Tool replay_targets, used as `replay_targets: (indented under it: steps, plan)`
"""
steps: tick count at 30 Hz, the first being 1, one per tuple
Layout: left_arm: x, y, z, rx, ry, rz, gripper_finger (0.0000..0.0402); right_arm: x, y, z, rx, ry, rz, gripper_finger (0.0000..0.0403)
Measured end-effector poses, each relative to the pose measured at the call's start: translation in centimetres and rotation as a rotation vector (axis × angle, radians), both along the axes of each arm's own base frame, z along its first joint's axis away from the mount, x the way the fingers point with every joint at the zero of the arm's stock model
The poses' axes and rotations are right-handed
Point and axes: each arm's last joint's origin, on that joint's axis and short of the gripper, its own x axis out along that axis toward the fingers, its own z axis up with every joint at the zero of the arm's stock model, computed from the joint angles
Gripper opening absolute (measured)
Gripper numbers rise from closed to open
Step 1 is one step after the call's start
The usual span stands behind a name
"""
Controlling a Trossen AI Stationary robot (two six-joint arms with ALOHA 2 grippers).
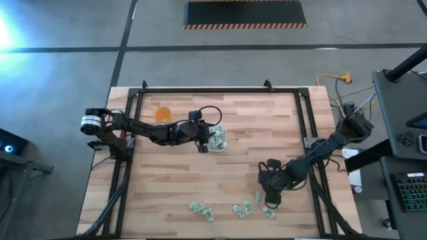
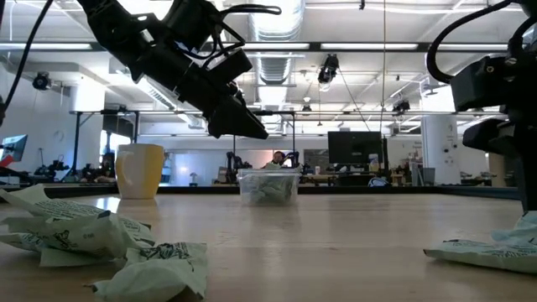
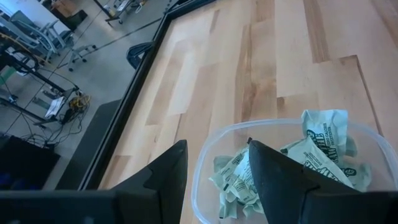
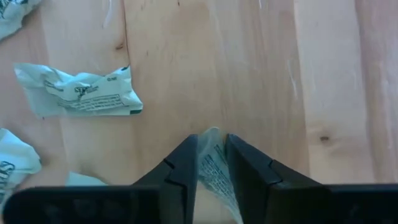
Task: Pick and place Stevia / Truvia into bins
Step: Put the stevia packet into the bin
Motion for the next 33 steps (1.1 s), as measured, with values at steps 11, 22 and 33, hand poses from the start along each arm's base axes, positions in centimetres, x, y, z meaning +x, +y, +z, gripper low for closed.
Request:
replay_targets:
  steps: [11,22,33]
  plan:
    - [0.0,0.0,0.0,0.000,0.000,0.001,0.0156,0.5,-1.0,0.1,-0.129,-0.034,0.076,0.0009]
    - [-0.1,-0.3,-0.2,-0.022,-0.003,0.002,0.0156,3.9,-1.8,3.1,-0.661,-0.332,0.168,0.0009]
    - [-1.1,-2.7,-0.8,-0.129,0.090,-0.014,0.0156,8.7,-6.0,5.1,-0.757,-0.524,0.172,0.0009]
